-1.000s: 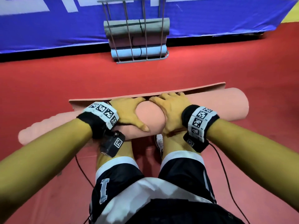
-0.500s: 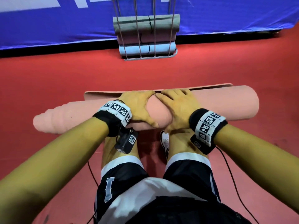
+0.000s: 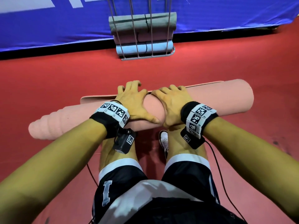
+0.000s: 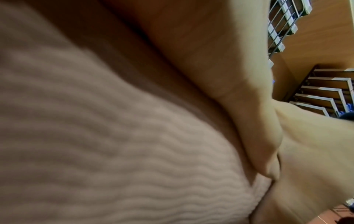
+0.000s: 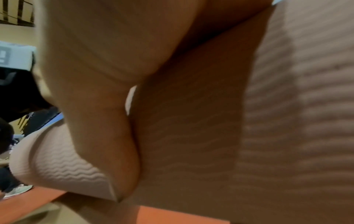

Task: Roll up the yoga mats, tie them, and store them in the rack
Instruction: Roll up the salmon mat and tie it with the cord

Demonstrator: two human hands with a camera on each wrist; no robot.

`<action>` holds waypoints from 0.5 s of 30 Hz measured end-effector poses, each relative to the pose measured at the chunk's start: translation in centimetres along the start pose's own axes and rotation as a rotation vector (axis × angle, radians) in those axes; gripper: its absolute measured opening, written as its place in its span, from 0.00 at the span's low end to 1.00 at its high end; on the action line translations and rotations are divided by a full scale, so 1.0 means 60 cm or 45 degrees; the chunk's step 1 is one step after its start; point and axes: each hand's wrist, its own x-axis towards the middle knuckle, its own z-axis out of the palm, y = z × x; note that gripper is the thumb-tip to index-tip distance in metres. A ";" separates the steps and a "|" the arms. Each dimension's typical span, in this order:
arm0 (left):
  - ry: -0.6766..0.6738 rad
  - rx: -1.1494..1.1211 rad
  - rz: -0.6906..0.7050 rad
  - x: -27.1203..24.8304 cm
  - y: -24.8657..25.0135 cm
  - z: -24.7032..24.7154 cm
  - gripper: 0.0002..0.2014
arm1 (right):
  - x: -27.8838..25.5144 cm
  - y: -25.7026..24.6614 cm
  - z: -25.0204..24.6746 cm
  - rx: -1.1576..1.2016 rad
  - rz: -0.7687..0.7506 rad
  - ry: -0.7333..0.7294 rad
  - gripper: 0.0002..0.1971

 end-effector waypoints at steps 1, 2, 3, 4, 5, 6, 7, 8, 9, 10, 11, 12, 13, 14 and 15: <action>-0.053 -0.021 0.001 0.004 -0.001 -0.001 0.63 | 0.000 0.000 0.001 -0.003 -0.005 0.008 0.60; -0.115 -0.027 0.000 0.007 -0.001 -0.005 0.65 | 0.000 -0.001 0.002 -0.003 -0.005 0.016 0.59; -0.178 -0.028 -0.003 0.008 -0.001 -0.009 0.67 | -0.001 -0.001 0.004 0.002 -0.002 0.024 0.59; -0.222 -0.061 -0.004 0.010 0.000 -0.014 0.65 | -0.001 -0.001 0.006 0.003 0.000 0.030 0.60; -0.244 -0.112 -0.010 0.010 0.004 -0.023 0.62 | -0.002 -0.001 0.008 0.005 0.003 0.039 0.60; -0.247 -0.133 -0.015 0.009 0.006 -0.029 0.60 | -0.003 -0.002 0.009 0.009 0.003 0.052 0.60; -0.221 -0.128 -0.008 0.015 0.004 -0.034 0.60 | -0.004 -0.002 0.010 0.013 0.002 0.067 0.59; -0.209 -0.120 0.000 0.017 0.006 -0.040 0.63 | -0.006 -0.001 0.011 0.010 -0.001 0.078 0.59; -0.218 -0.083 0.004 0.015 0.009 -0.041 0.65 | -0.009 -0.002 0.012 0.000 -0.008 0.087 0.59; -0.264 -0.063 0.007 0.010 0.014 -0.037 0.65 | -0.012 -0.002 0.014 -0.012 -0.016 0.100 0.59; -0.355 -0.080 -0.037 0.004 0.024 -0.024 0.58 | -0.014 -0.003 0.018 -0.021 -0.022 0.125 0.59; -0.490 -0.053 -0.063 -0.004 0.040 -0.005 0.46 | -0.017 -0.003 0.022 -0.024 -0.027 0.161 0.58; -0.588 0.130 0.065 -0.009 0.056 0.004 0.35 | -0.019 -0.003 0.026 -0.018 -0.032 0.197 0.57; -0.663 0.190 0.151 -0.013 0.062 0.015 0.30 | -0.021 -0.003 0.031 -0.009 -0.036 0.222 0.57; -0.676 0.156 0.165 -0.013 0.056 0.016 0.29 | -0.023 -0.003 0.034 -0.001 -0.040 0.242 0.56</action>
